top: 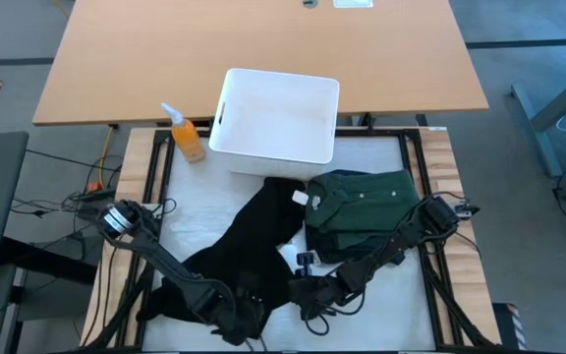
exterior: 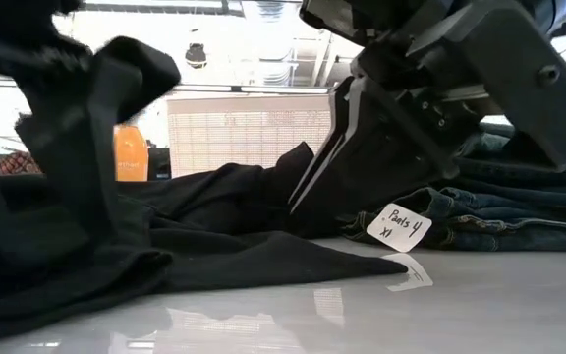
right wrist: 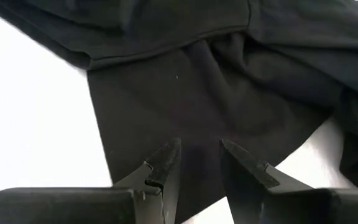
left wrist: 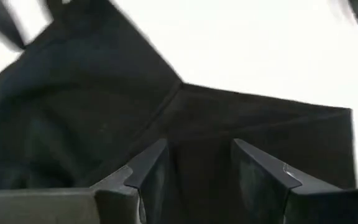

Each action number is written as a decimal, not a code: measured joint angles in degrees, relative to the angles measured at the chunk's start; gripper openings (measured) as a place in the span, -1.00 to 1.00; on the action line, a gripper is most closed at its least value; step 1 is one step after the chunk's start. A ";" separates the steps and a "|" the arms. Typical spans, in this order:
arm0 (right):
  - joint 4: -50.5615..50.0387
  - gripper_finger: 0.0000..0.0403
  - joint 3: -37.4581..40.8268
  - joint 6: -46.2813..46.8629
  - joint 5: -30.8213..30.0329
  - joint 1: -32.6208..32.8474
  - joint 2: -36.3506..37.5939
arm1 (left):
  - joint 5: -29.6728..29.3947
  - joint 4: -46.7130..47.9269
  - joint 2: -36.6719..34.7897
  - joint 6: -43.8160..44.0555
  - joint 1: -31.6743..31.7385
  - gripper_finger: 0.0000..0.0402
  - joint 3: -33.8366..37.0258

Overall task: Fold laundry
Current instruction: Fold the black shirt from the white laundry organizer

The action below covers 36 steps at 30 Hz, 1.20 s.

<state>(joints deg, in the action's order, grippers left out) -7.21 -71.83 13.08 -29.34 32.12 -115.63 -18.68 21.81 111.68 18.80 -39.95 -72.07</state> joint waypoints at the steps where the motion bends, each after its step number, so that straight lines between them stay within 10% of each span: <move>1: 0.07 -0.32 0.00 -0.02 0.02 0.00 0.00 | 0.51 -0.60 0.62 -0.84 0.35 -0.18 -0.01; 15: 0.15 -0.36 0.00 0.03 0.90 -0.38 0.00 | 6.33 -0.38 1.20 -1.59 1.62 -0.24 -0.11; 26: 0.04 -0.37 0.00 -0.45 0.96 -0.48 0.02 | 7.30 2.03 1.20 -4.79 1.62 -0.97 -3.71; 36: -14.69 -0.37 -2.41 -6.00 -3.22 2.21 6.55 | 10.09 40.15 -3.73 2.56 -3.97 -1.00 -23.90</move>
<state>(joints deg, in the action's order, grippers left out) -21.90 -74.24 7.08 -32.57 34.33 -109.08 -8.59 61.96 107.94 21.36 -43.92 -95.97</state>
